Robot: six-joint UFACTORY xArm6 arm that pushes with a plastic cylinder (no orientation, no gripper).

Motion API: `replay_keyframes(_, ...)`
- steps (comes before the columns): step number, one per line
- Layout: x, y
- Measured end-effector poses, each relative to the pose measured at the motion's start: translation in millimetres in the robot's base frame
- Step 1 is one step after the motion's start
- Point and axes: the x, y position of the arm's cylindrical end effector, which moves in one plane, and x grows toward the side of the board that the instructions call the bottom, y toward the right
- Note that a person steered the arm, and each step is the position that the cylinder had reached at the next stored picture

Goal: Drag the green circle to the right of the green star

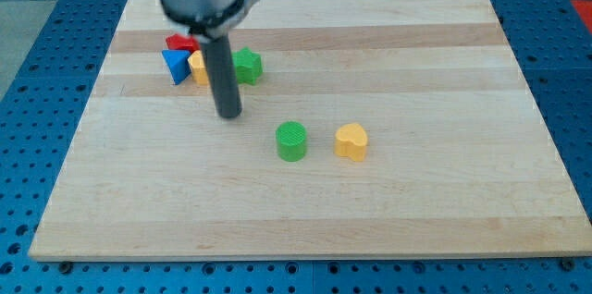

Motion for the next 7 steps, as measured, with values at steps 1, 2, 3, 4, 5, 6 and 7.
replay_keyframes(1, 48, 14)
replay_keyframes(2, 70, 72)
replay_keyframes(3, 63, 105)
replay_keyframes(4, 47, 88)
replay_keyframes(5, 39, 66)
replay_keyframes(6, 29, 62)
replay_keyframes(7, 14, 69)
